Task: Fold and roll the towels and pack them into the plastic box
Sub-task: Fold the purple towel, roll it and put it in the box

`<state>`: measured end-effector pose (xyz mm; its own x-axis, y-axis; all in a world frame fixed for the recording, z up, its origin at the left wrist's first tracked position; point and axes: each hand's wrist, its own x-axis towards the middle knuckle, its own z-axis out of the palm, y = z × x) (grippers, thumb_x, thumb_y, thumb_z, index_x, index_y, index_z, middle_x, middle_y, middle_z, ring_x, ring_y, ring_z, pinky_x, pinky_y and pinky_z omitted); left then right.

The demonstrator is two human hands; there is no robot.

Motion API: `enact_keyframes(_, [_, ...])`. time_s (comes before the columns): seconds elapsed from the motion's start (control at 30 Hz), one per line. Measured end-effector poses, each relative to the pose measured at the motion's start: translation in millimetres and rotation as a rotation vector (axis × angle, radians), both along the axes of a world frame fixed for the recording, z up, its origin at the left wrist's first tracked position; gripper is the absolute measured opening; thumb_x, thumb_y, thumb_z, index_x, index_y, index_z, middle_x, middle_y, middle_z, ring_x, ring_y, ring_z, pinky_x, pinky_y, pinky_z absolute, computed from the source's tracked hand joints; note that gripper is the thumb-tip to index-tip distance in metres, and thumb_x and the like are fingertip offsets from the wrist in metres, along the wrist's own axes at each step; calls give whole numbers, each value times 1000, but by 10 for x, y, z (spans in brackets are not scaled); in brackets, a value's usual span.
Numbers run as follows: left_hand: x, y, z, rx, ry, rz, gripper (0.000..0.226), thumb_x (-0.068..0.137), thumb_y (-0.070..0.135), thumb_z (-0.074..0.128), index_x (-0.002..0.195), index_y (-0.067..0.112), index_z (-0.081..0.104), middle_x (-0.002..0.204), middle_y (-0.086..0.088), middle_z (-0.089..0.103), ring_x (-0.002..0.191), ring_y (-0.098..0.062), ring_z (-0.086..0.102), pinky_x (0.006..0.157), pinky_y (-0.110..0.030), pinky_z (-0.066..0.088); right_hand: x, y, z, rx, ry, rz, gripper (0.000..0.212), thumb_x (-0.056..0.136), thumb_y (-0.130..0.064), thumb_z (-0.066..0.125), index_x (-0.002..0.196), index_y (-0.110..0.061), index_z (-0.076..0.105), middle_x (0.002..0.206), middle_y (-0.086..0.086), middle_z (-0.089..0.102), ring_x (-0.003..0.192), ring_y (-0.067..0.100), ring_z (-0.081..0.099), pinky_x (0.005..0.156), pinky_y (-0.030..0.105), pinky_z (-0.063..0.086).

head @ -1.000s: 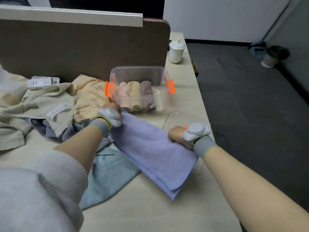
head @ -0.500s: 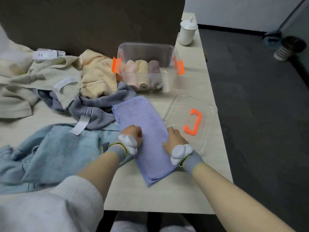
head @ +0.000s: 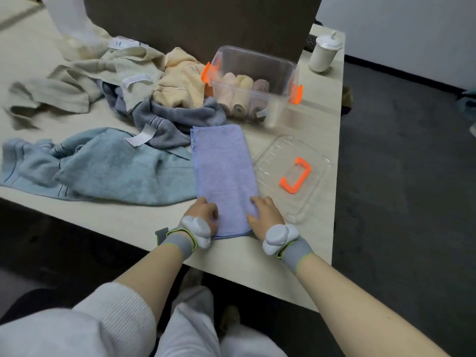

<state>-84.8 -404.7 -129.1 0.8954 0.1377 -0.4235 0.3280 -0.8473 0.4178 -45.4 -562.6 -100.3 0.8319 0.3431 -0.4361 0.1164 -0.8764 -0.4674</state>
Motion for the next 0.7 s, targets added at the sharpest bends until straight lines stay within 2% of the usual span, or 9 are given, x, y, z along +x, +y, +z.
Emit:
enact_keyframes(0.1, [-73, 23, -12, 2, 0, 2, 28, 83, -3, 53, 109, 0, 64, 101, -4, 33, 110, -32, 53, 86, -22, 38, -41, -36, -49, 19, 21, 17, 44, 93, -15, 50, 136, -8, 43, 141, 14, 37, 126, 26, 45, 93, 21, 27])
enact_keyframes(0.17, [-124, 81, -8, 3, 10, 16, 28, 82, -5, 53, 107, -1, 64, 106, -9, 41, 112, -32, 53, 86, -22, 38, -68, -34, -64, 8, 15, 23, 43, 93, -19, 52, 134, -8, 46, 139, 13, 38, 126, 25, 44, 95, 21, 28])
enact_keyframes(0.23, [-164, 148, -9, 21, 13, 44, 26, 82, -2, 53, 105, 0, 65, 118, -14, 47, 112, -31, 53, 84, -21, 37, -91, -25, -80, -32, -40, 38, 42, 92, -26, 53, 131, -10, 50, 137, 11, 37, 129, 26, 40, 101, 26, 30])
enact_keyframes(0.3, [-189, 168, 5, 35, -16, 78, 24, 84, 1, 53, 102, 3, 67, 112, -12, 49, 110, -30, 53, 83, -20, 37, -131, -30, -65, -102, -190, 83, 37, 91, -27, 54, 124, -13, 57, 137, 9, 38, 131, 27, 36, 101, 32, 33])
enact_keyframes(0.37, [-186, 148, 50, 18, -37, 61, 22, 82, 2, 55, 99, 5, 70, 101, -7, 48, 110, -29, 54, 83, -21, 39, -164, 7, -73, -47, -365, 141, 25, 81, -18, 57, 101, -10, 70, 123, 12, 54, 118, 35, 49, 89, 38, 39])
enact_keyframes(0.4, [-176, 124, 80, -1, -23, 29, 22, 81, 2, 56, 98, 6, 70, 98, -6, 50, 109, -29, 55, 82, -21, 40, -173, 12, -106, -23, -409, 170, 22, 75, -14, 57, 89, -9, 72, 110, 13, 60, 109, 37, 56, 80, 37, 38])
enact_keyframes(0.43, [-152, 87, 112, -18, 7, -3, 22, 80, 3, 57, 98, 7, 71, 99, -6, 54, 108, -28, 56, 82, -21, 41, -168, 9, -107, -48, -375, 225, 22, 74, -13, 55, 87, -9, 73, 106, 12, 61, 107, 35, 55, 79, 34, 34])
enact_keyframes(0.53, [-132, 27, 122, -12, 136, -125, 27, 80, 14, 64, 107, 12, 68, 117, -6, 59, 111, -25, 56, 89, -24, 45, -154, -39, -195, -167, -135, 370, 30, 83, -12, 54, 111, -13, 64, 123, 5, 49, 121, 22, 40, 89, 26, 31])
enact_keyframes(0.7, [-168, 2, -11, 96, 91, -185, 28, 79, 17, 60, 106, 19, 62, 116, -1, 54, 115, -23, 49, 92, -25, 41, -119, -70, -259, -125, -113, 331, 29, 83, -10, 57, 111, -10, 66, 122, 8, 52, 120, 23, 44, 92, 28, 38])
